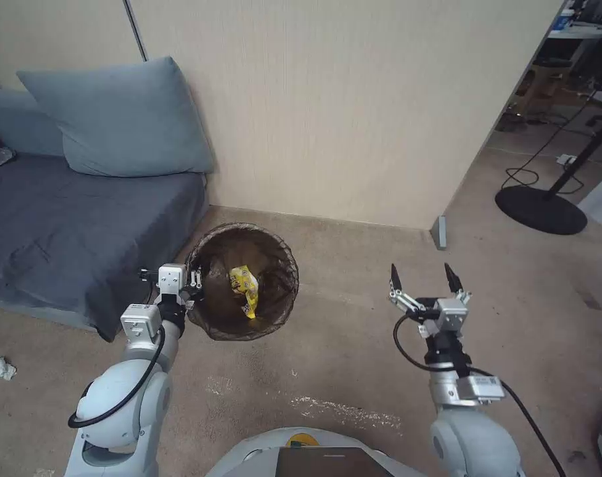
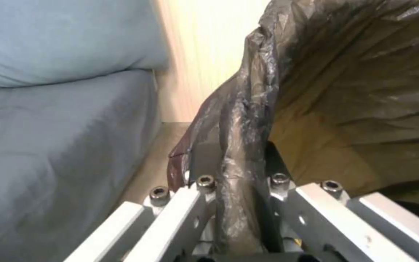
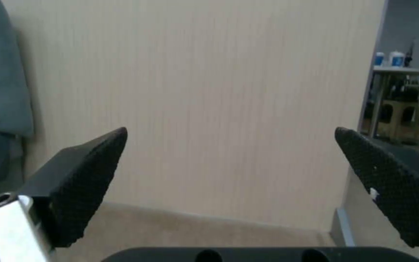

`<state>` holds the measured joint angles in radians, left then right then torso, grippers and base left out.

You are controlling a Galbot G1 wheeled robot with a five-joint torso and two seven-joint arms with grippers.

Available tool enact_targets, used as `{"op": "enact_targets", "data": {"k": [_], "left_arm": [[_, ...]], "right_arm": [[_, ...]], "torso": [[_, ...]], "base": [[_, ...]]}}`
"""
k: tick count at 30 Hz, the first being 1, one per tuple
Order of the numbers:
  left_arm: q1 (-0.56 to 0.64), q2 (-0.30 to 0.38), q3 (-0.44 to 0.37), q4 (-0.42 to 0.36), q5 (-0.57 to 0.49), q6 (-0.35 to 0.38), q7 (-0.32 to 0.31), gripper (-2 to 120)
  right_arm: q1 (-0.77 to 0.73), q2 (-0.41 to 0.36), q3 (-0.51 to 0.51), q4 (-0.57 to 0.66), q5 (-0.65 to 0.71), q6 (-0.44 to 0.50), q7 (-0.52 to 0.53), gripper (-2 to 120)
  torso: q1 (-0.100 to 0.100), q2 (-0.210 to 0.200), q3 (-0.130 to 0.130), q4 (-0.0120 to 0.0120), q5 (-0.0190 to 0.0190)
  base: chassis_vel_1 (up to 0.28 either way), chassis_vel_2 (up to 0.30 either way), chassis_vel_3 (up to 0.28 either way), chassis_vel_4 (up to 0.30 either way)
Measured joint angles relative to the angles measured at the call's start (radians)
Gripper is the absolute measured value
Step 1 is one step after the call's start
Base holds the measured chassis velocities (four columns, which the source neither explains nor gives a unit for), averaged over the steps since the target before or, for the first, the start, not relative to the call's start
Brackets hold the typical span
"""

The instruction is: Pick up the trash bin, then pick up the garbage from the floor and place it into the trash bin.

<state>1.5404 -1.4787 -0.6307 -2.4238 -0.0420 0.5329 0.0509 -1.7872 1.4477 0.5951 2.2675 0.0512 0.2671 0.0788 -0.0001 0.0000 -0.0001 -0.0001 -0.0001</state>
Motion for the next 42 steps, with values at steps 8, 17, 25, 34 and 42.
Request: {"op": "enact_targets", "data": {"k": [8, 17, 25, 34, 42], "left_arm": [[0.006, -0.005, 0.003, 0.001, 0.010, 0.001, -0.001, 3], [0.022, -0.009, 0.003, 0.000, 0.026, 0.018, 0.003, 3], [0.035, -0.012, 0.000, -0.004, 0.030, 0.030, 0.007, 3], [0.038, -0.011, -0.012, -0.006, 0.029, 0.035, 0.010, 3], [0.044, -0.013, -0.012, 0.002, 0.029, 0.031, 0.010, 3]], "right_arm": [[-0.053, 0.022, 0.035, -0.003, 0.006, 0.049, 0.010, 100], [-0.071, 0.038, 0.047, -0.002, 0.012, 0.073, 0.013, 100], [-0.072, 0.049, 0.053, 0.006, 0.013, 0.075, 0.012, 100], [-0.075, 0.054, 0.059, 0.002, 0.015, 0.078, 0.010, 100], [-0.075, 0.049, 0.059, -0.008, 0.019, 0.078, 0.010, 100]], "torso": [[0.000, 0.000, 0.000, 0.0001, 0.0001], [0.000, 0.000, 0.000, 0.0001, 0.0000], [0.000, 0.000, 0.000, 0.0001, 0.0000], [0.000, 0.000, 0.000, 0.0000, 0.0000], [0.000, 0.000, 0.000, 0.0001, 0.0001]], "base": [[0.000, 0.000, 0.000, 0.000], [0.000, 0.000, 0.000, 0.000], [0.000, 0.000, 0.000, 0.000], [0.000, 0.000, 0.000, 0.000], [0.062, 0.051, 0.065, 0.068]]}}
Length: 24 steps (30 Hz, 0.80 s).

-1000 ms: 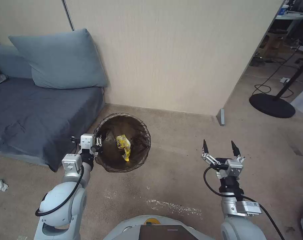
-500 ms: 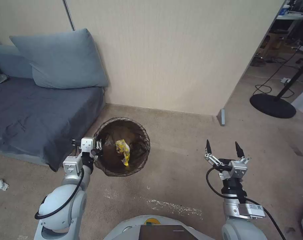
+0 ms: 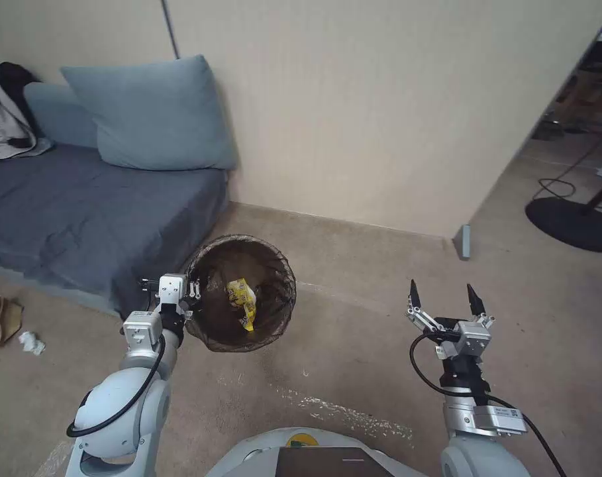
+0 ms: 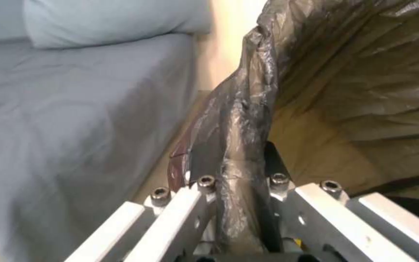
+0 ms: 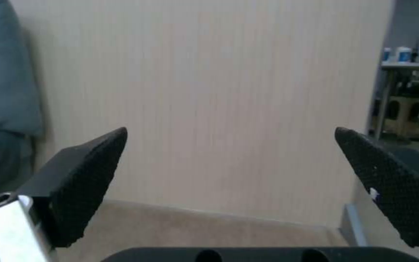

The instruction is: Pick up the trash bin, then pick up the garbage from the floor and place it into the trash bin.

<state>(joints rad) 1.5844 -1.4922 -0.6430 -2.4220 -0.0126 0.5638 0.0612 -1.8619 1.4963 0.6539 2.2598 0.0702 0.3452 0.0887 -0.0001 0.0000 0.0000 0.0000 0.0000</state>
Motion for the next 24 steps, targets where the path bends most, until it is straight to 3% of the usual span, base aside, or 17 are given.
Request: {"op": "enact_targets", "data": {"k": [24], "left_arm": [[0.005, -0.001, -0.002, 0.004, -0.003, -0.018, 0.008, 3]], "right_arm": [[0.000, -0.008, -0.010, -0.007, 0.002, -0.014, 0.000, 100]], "torso": [[0.000, 0.000, 0.000, 0.0000, 0.0000]], "base": [[0.112, 0.113, 0.111, 0.112]]}}
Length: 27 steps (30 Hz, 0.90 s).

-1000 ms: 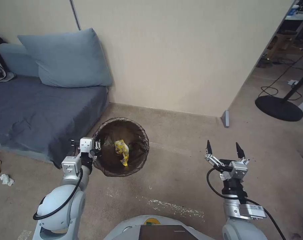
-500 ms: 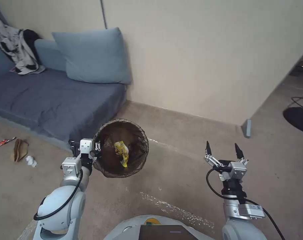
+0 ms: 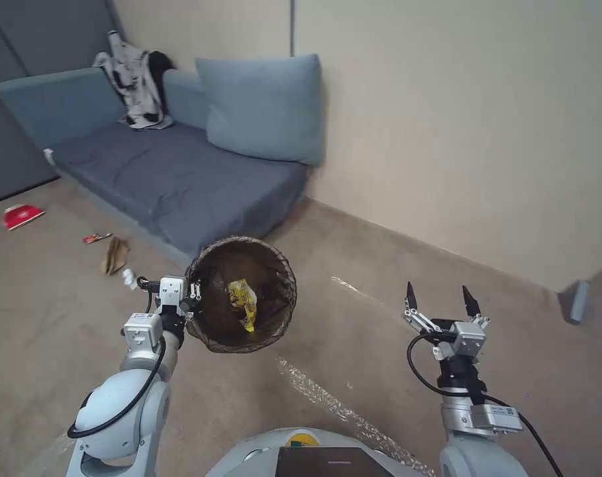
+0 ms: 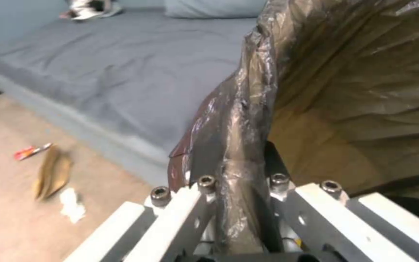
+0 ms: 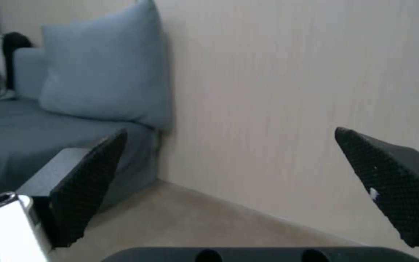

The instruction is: Pick up the trash bin, then pick up the garbage from the floor and place it into the trash bin.

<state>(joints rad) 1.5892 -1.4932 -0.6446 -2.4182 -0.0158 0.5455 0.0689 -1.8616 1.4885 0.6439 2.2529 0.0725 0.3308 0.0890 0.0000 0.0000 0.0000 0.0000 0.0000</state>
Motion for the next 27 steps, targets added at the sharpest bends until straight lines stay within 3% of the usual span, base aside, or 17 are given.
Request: {"op": "enact_targets", "data": {"k": [27], "left_arm": [[-0.002, 0.003, -0.001, 0.000, -0.010, -0.008, -0.003, 3]], "right_arm": [[0.002, 0.010, -0.023, -0.003, -0.007, -0.018, 0.026, 100]], "torso": [[0.000, 0.000, 0.000, 0.0001, -0.0001]], "base": [[0.119, 0.115, 0.121, 0.117]]}}
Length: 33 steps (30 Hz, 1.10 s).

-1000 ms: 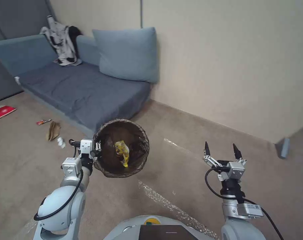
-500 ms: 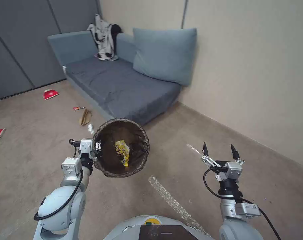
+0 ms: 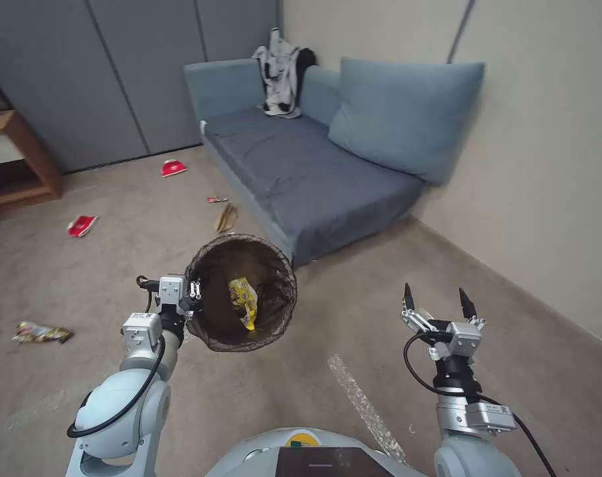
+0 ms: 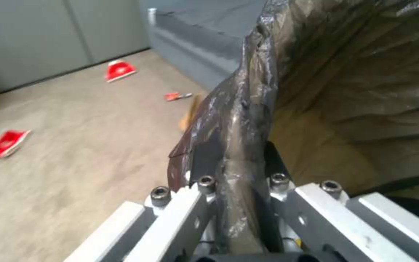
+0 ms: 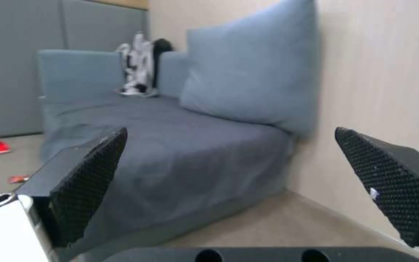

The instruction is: Pick up the trash bin, then pick up the garbage from the floor and place it into the trash bin.

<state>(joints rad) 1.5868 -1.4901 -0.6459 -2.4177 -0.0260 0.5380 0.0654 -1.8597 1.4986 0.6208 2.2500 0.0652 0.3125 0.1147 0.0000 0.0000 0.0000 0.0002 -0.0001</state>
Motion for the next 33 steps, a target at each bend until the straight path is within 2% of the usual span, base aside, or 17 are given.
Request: {"op": "enact_targets", "data": {"k": [24, 33], "left_arm": [[0.004, -0.001, 0.000, 0.001, 0.000, -0.016, -0.006, 3], [0.012, -0.001, 0.000, 0.001, 0.001, -0.043, -0.015, 3]], "right_arm": [[-0.003, -0.002, -0.002, 0.027, 0.017, -0.035, 0.037, 100], [-0.004, 0.000, 0.003, 0.033, 0.015, -0.053, 0.066, 100]], "torso": [[0.000, 0.000, 0.000, -0.0002, 0.0001], [0.000, 0.000, 0.000, 0.0002, 0.0001]], "base": [[0.119, 0.117, 0.120, 0.119], [0.120, 0.119, 0.098, 0.108]]}}
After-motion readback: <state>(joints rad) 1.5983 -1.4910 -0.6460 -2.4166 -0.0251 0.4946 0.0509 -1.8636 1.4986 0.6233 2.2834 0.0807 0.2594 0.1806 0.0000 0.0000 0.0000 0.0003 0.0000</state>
